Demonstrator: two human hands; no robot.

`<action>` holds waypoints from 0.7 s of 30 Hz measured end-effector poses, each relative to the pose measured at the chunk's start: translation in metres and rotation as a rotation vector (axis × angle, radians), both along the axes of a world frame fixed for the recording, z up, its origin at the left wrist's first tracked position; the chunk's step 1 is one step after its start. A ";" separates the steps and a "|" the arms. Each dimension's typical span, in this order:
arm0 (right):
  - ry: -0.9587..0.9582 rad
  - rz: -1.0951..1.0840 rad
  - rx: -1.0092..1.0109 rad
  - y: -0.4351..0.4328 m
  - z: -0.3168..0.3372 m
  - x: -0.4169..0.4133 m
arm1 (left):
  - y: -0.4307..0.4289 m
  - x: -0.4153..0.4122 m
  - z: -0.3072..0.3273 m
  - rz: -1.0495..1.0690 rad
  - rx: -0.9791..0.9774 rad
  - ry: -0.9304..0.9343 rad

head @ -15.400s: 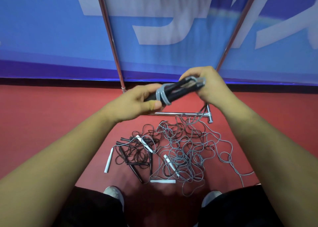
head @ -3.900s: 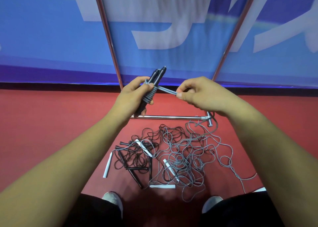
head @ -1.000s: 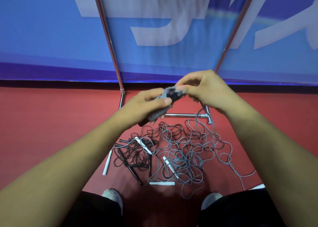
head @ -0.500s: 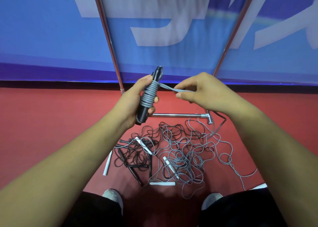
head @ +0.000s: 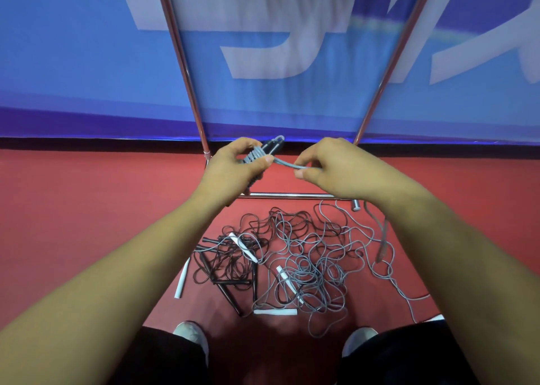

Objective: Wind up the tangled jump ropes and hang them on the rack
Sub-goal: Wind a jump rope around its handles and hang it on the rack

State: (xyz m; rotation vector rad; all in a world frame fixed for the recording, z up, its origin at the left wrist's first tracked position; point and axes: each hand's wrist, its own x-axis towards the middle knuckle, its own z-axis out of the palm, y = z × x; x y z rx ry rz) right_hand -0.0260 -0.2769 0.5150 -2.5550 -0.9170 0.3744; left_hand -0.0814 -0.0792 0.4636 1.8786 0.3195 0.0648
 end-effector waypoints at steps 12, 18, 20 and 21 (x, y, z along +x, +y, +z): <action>0.011 -0.022 0.248 0.002 0.003 -0.007 | 0.001 -0.009 0.017 -0.429 0.874 -0.003; 0.086 -0.082 0.350 0.002 0.002 -0.003 | -0.004 -0.014 0.010 -0.436 0.862 -0.106; 0.138 -0.114 0.418 0.000 0.002 0.001 | -0.003 -0.015 0.010 -0.470 0.755 -0.128; 0.157 -0.124 0.453 -0.001 0.001 0.002 | -0.003 -0.015 0.011 -0.488 0.626 -0.142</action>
